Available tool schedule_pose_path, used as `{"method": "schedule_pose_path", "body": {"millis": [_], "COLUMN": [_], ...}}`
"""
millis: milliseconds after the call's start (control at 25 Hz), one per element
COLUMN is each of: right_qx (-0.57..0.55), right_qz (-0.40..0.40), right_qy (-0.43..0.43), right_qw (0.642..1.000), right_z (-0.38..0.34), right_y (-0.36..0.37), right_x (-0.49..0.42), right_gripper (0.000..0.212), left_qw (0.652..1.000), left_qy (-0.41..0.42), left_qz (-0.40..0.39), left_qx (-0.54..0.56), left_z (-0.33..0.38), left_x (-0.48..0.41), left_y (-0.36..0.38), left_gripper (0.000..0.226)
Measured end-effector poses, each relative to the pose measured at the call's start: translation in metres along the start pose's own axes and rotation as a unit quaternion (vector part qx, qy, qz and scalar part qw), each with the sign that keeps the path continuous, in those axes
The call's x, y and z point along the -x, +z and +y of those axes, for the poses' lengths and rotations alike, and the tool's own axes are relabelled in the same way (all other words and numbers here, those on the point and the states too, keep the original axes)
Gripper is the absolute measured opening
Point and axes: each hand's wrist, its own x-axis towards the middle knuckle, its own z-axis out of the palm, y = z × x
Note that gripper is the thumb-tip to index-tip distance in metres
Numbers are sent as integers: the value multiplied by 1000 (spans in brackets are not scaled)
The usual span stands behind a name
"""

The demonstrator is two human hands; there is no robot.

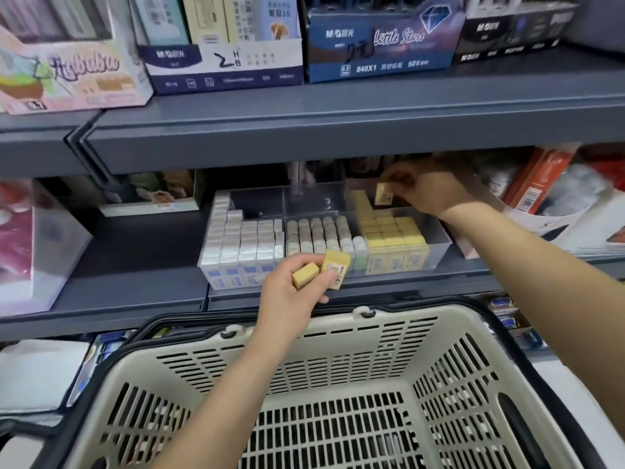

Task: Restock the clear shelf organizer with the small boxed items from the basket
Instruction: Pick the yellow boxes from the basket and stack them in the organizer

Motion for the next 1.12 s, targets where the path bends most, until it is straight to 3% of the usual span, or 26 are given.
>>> {"method": "schedule_pose_path", "body": {"millis": [160,360,440,520,600,680,800,960,1120], "right_qx": [-7,33,44,17,-115,-199,-180,-195,-266], "right_qz": [-139,-196,-160,-60,-15,-72,-141,-138,-87], "right_qy": [27,22,21,15,19,-11,-62,-52,12], "right_qw": [990,980,986,998,993,977,971,970,960], "right_z": [5,-2,-11,-30,-57,-83,-100,-97,-68], "right_y": [10,4,1,1,-1,-5,-1,0,-16], "right_x": [-6,-7,1,15,37,62,87,92,78], "right_gripper": [17,24,24,20,13,20,18,4,11], "left_qw": [1000,1000,1000,1000,999,999,998,998,998], "left_qy": [5,4,5,9,13,14,24,37,23], "left_qz": [-9,-13,-14,-21,-27,-30,-36,-40,-43], "left_qx": [7,16,17,17,24,30,33,32,45], "left_z": [0,0,0,0,0,-2,-5,-9,-12], "left_x": [-1,-2,-2,-2,-2,-3,-5,-4,-2], "left_y": [1,2,2,2,1,0,0,-3,-9], "left_gripper": [26,22,23,25,27,25,21,19,16]}}
